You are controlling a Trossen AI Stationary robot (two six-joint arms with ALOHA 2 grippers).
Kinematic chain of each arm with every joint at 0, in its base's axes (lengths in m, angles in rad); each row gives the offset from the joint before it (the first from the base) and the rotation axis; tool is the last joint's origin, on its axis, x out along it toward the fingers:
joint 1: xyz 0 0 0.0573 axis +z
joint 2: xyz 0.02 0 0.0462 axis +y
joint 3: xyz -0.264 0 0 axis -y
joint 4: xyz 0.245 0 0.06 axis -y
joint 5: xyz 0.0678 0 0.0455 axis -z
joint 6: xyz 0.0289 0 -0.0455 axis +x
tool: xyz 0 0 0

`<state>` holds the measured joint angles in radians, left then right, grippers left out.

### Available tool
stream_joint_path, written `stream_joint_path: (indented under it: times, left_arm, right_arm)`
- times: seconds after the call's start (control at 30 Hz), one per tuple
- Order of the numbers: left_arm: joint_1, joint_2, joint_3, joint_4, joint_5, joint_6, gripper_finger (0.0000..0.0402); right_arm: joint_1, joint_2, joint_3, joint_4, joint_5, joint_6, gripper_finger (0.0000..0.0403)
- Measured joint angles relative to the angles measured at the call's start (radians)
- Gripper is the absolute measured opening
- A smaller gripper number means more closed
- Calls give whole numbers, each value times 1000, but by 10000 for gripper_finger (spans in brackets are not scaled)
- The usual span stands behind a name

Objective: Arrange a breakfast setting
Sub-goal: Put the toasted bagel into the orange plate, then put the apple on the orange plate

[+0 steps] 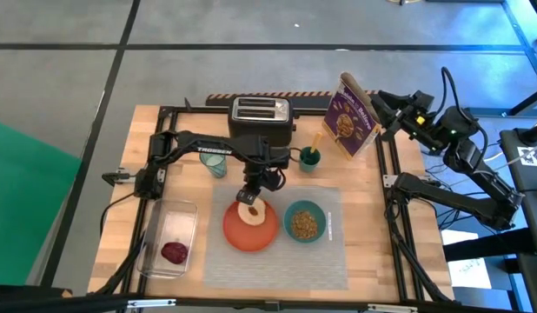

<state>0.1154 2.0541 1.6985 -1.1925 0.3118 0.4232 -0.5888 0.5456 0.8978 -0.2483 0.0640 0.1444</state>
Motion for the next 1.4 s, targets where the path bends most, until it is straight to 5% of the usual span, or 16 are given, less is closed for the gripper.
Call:
stream_joint_path:
  times: [0.3,0.43,0.7,0.87,1.03,1.4]
  left_arm:
    - [-5,-52,172,-287,-119,-206,124]
    - [-54,-178,179,-384,-111,-333,124]
    - [-254,-540,0,-372,-141,-594,126]
    - [-397,-677,-154,-368,-134,-780,161]
    - [-554,-767,-354,-318,-100,-941,221]
    - [-717,-798,-729,111,5,-1105,305]
  right_arm:
    - [0,2,0,58,4,-21,193]
    - [0,2,0,74,1,-16,193]
    - [0,2,0,65,-30,1,193]
    - [0,7,0,65,-30,1,193]
    - [0,10,0,60,-54,6,193]
    - [0,21,1,28,-57,7,193]
